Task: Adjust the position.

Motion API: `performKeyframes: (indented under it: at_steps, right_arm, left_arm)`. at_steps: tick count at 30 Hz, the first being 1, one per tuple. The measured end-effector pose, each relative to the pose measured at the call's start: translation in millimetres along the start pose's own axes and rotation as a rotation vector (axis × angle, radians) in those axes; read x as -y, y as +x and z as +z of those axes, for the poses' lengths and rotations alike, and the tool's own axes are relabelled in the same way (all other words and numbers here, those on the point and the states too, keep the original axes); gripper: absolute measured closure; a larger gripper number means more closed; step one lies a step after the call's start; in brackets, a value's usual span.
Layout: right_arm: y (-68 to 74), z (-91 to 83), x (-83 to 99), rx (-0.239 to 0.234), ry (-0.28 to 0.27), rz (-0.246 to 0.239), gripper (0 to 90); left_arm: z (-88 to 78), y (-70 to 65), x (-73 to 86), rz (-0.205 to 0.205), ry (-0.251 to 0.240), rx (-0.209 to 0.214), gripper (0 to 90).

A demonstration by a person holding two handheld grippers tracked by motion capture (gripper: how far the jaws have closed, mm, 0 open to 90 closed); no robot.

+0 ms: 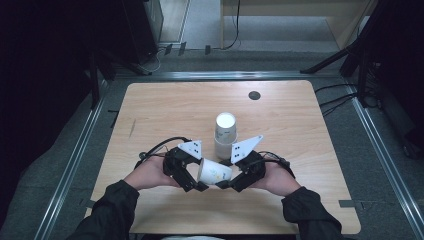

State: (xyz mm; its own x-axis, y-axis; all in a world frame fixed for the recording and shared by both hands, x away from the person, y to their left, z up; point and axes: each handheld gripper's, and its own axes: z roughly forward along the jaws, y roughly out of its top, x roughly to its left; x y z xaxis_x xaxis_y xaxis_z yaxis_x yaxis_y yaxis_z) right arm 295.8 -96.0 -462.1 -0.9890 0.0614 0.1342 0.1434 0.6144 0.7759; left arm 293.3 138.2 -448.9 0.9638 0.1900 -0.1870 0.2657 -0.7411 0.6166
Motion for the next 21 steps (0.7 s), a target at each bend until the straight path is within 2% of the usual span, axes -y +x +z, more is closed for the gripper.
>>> performKeyframes:
  at_steps: [9,15,21]
  right_arm:
    - [-6.4,-18.7,0.4,0.008,-0.121,0.055,33.7]
    - [-6.6,-21.5,-1.1,-0.002,-0.165,0.064,33.7]
    - [-5.0,-20.2,-2.3,-0.017,-0.179,0.066,33.6]
  left_arm:
    - [-9.8,2.1,-0.8,-0.049,-0.119,-0.001,13.4]
    - [-16.4,2.3,-1.1,-0.078,-0.223,0.023,14.3]
    - [-21.6,1.0,-2.1,-0.096,-0.297,0.036,16.0]
